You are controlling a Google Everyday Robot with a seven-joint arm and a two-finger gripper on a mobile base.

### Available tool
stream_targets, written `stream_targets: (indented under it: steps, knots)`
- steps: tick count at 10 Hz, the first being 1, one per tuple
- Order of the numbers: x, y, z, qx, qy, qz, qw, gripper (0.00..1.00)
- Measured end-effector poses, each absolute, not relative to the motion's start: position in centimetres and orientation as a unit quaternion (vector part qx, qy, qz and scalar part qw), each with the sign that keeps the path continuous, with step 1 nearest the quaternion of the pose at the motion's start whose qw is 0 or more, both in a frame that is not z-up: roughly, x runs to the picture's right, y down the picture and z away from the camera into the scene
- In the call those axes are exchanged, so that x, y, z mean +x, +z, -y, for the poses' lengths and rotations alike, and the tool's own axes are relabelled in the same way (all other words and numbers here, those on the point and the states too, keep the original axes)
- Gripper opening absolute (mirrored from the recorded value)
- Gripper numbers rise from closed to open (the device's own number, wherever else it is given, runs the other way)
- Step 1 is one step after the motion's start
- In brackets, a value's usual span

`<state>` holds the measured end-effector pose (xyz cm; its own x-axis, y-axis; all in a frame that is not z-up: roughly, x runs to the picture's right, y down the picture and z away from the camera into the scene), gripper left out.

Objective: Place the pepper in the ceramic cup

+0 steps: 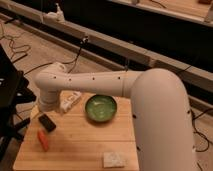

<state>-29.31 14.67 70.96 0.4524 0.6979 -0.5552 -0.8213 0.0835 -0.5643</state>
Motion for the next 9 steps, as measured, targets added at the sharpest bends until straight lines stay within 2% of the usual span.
stream_targets:
  steps: [5, 9]
  knots:
    - [-29.6, 71.0, -15.0, -0.437, 0.514, -0.073, 0.734, 0.80]
    - [-28.3, 74.1, -18.6, -0.469, 0.531, -0.131, 0.693, 0.80]
